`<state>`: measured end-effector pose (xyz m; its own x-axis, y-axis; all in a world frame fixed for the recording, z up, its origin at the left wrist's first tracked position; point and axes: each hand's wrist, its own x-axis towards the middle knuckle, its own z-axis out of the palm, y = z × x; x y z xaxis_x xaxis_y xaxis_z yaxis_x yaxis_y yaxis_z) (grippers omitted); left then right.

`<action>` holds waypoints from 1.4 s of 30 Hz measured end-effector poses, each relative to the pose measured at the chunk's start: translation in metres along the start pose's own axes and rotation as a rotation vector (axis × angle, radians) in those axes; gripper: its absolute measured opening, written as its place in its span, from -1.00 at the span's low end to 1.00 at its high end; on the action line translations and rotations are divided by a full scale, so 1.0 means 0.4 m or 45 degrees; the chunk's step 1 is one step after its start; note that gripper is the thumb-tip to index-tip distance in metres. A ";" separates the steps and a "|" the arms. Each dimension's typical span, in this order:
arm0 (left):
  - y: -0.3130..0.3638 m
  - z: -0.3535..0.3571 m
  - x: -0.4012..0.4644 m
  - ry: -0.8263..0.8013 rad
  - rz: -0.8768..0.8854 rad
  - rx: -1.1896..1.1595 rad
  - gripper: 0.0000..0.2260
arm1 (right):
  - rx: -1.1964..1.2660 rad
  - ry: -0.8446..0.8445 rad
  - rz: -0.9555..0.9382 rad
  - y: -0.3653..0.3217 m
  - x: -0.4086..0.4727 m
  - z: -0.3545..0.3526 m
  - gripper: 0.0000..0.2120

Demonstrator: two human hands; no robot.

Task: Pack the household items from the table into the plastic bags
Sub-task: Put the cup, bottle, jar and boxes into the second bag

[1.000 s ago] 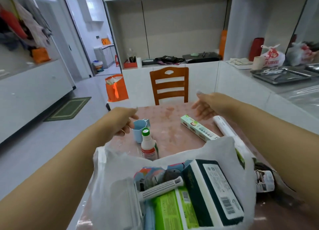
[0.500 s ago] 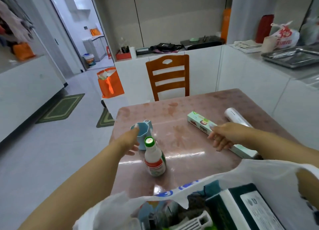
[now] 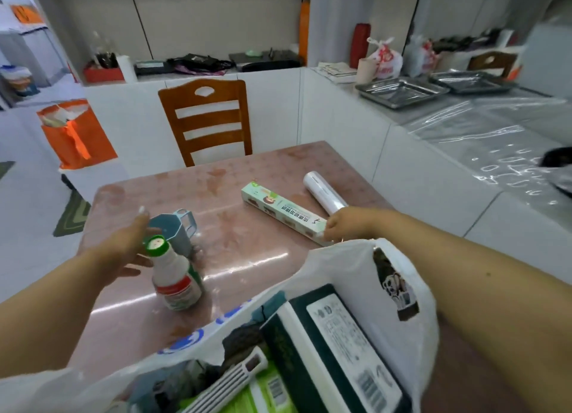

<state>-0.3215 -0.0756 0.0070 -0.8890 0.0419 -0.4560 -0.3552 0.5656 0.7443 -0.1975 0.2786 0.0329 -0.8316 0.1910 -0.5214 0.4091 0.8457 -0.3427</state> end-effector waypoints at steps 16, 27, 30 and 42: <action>0.234 0.006 -0.261 -0.090 0.289 -0.149 -0.46 | -0.388 -0.136 -0.044 0.112 -0.100 0.026 -0.55; 0.329 0.146 -0.447 -0.427 0.366 0.032 -0.48 | -0.545 -0.103 -0.056 0.166 -0.080 0.144 -0.69; 0.327 0.131 -0.470 -0.407 0.359 0.012 -0.48 | -0.456 0.066 -0.165 0.153 -0.090 0.092 -0.78; 0.216 -0.010 -0.624 -0.413 0.251 1.516 -0.55 | 0.780 0.386 -1.019 -0.185 -0.604 -0.188 -0.81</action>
<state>-0.1314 -0.0407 0.1870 -0.7249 0.3159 -0.6121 0.4084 0.9127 -0.0127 -0.0553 0.2074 0.2431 -0.9676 -0.1241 0.2198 -0.2515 0.3996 -0.8815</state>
